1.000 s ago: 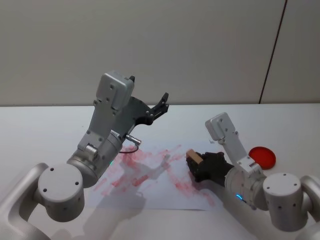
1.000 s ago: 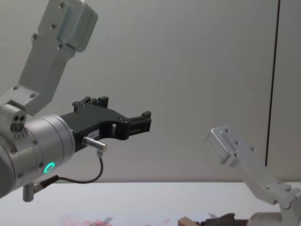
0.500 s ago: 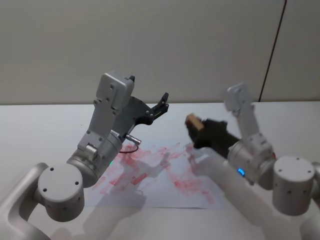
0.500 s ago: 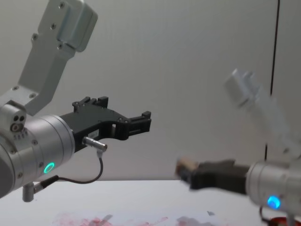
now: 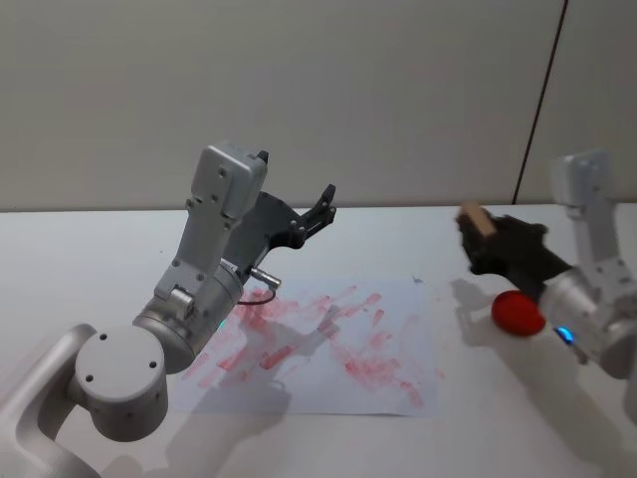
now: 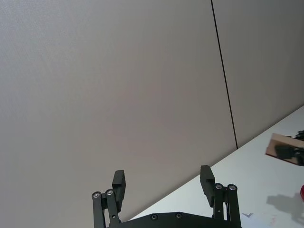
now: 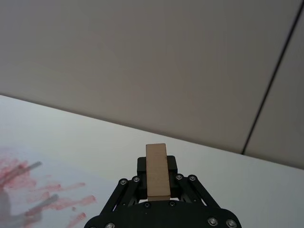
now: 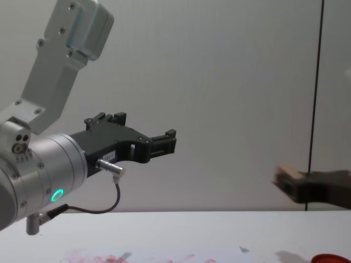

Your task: Use the one hand to pick up the stamp and affix it onto the A4 paper.

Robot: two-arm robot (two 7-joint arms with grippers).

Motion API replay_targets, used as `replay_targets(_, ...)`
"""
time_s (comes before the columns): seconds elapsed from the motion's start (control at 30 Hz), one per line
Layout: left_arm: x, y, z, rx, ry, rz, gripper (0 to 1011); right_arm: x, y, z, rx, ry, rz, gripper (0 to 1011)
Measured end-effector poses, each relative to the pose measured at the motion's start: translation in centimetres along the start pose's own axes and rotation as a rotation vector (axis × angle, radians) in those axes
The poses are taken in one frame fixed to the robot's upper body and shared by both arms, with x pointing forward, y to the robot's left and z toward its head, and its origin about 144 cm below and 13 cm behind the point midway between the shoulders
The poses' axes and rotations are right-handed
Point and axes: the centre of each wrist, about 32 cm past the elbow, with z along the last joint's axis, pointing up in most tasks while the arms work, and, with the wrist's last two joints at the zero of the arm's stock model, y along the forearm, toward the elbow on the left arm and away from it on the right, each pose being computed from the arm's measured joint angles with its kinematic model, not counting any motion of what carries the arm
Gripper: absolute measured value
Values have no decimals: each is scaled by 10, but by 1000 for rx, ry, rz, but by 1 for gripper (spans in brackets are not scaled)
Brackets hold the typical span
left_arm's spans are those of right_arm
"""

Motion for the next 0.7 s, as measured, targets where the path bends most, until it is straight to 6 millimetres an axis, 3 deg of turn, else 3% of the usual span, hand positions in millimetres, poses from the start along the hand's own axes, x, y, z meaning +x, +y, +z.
replay_targets(0.23,0,0,0,0,0,0,1001,18,-17,-10,-68,-10,-60,220)
replay_targets(0.7,0,0,0,0,0,0,1001,33,-25,-30,-185,-40,-101,220)
